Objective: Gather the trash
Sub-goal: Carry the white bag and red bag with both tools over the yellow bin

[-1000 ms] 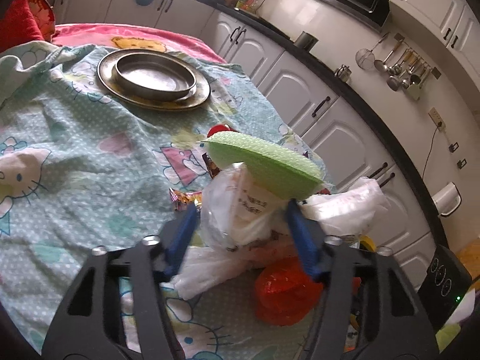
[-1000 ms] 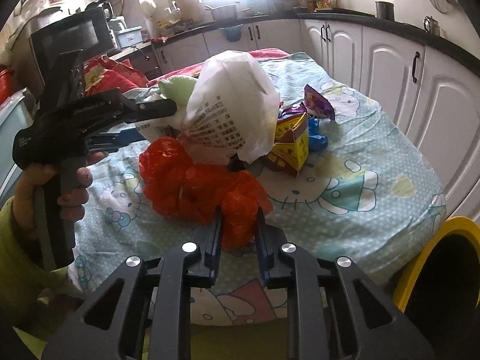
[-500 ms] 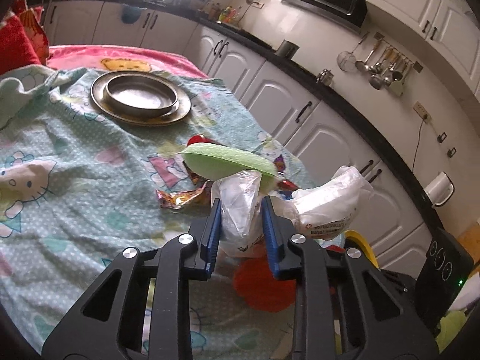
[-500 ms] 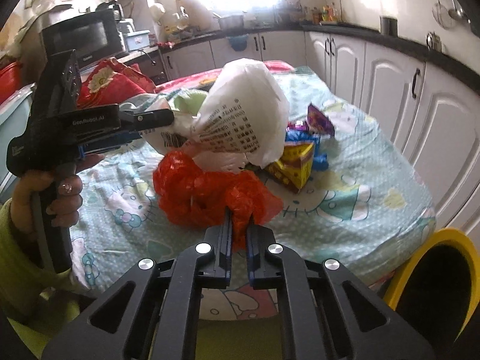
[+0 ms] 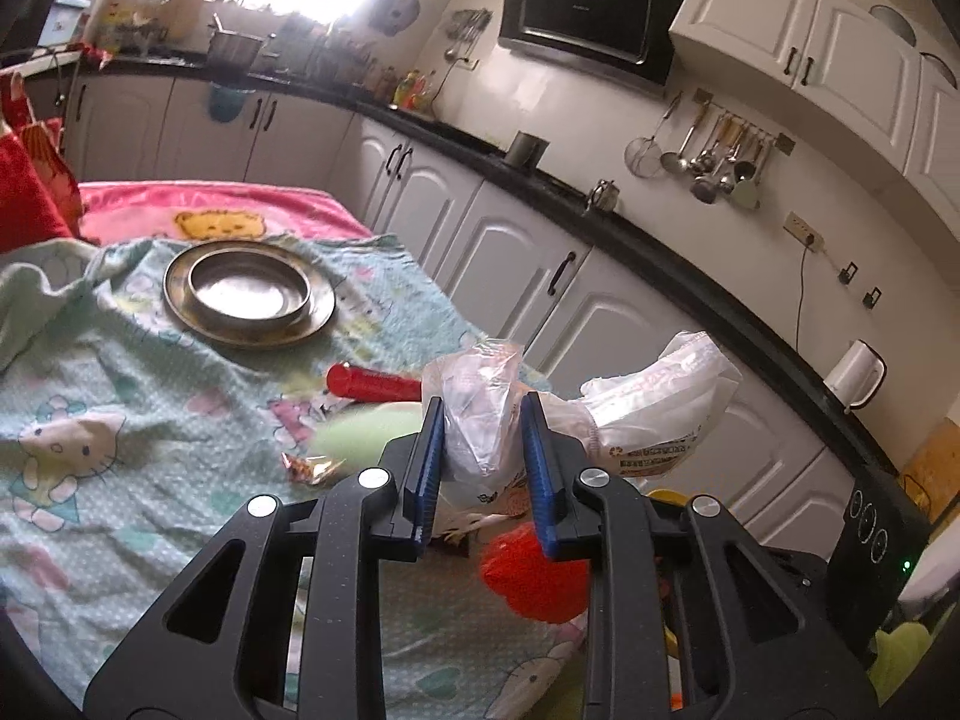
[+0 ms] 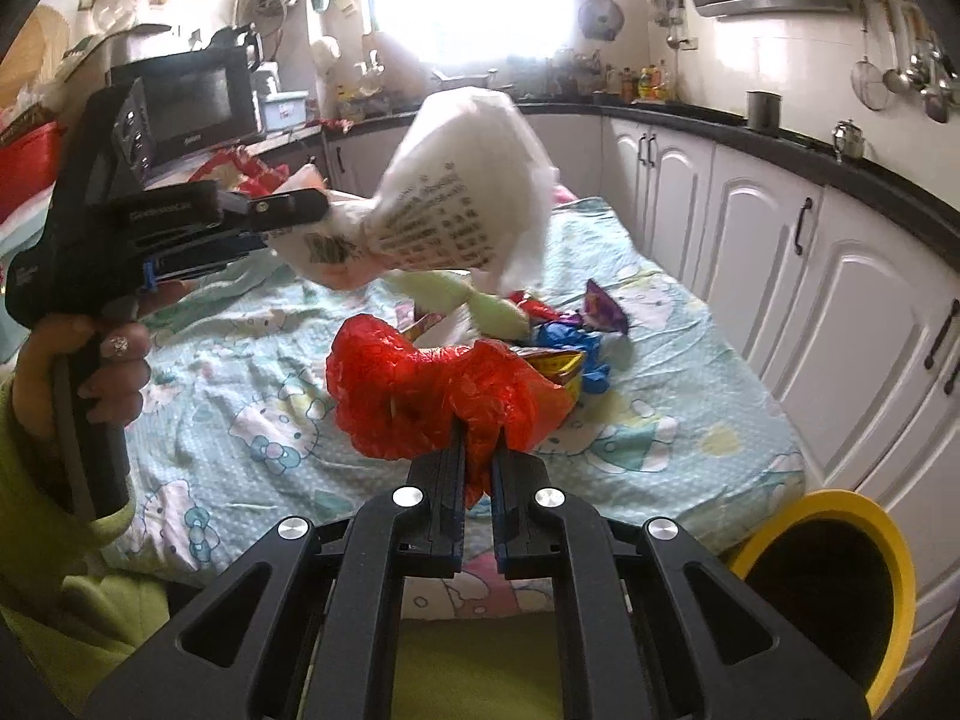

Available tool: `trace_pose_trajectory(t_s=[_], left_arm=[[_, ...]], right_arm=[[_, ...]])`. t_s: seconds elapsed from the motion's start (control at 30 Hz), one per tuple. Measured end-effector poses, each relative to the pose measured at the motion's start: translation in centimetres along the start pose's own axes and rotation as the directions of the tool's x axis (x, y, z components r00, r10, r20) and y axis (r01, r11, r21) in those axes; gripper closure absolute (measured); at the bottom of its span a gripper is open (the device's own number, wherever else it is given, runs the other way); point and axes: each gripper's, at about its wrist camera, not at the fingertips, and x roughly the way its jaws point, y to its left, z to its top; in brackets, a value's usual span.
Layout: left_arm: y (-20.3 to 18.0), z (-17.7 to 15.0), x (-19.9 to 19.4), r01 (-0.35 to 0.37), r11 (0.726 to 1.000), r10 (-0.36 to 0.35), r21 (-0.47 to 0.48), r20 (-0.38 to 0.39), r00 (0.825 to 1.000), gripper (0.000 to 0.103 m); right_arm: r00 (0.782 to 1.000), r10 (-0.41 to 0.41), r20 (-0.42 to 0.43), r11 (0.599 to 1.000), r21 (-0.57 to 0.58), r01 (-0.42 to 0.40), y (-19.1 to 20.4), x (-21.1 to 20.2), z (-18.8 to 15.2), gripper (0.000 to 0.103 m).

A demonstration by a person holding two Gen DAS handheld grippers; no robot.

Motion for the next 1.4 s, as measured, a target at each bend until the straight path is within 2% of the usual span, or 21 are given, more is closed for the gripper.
trace_pose_trajectory(t_s=[0.4,0.7,1.4], left_arm=[[-3.2,-0.1,-0.6,0.023,0.998,-0.025,0.064,0.026,0.999,0.084],[-5.6,-1.0,0.9,0.04,0.993,-0.04,0.111,-0.007,0.999,0.084],[-10.7,-3.3,5.1,0.123,0.973,-0.104,0.196,-0.106,0.989,0.084]], right_arm=[[0.992,-0.099,0.077,0.989,0.117,0.089,-4.0,-4.4,-0.1,0.096],[0.981,-0.17,0.097,0.973,0.176,0.151,-6.7,-6.7,-0.8,0.096],[0.955,-0.293,0.047,0.912,0.314,0.264,-13.3,-10.2,-3.7,0.096]])
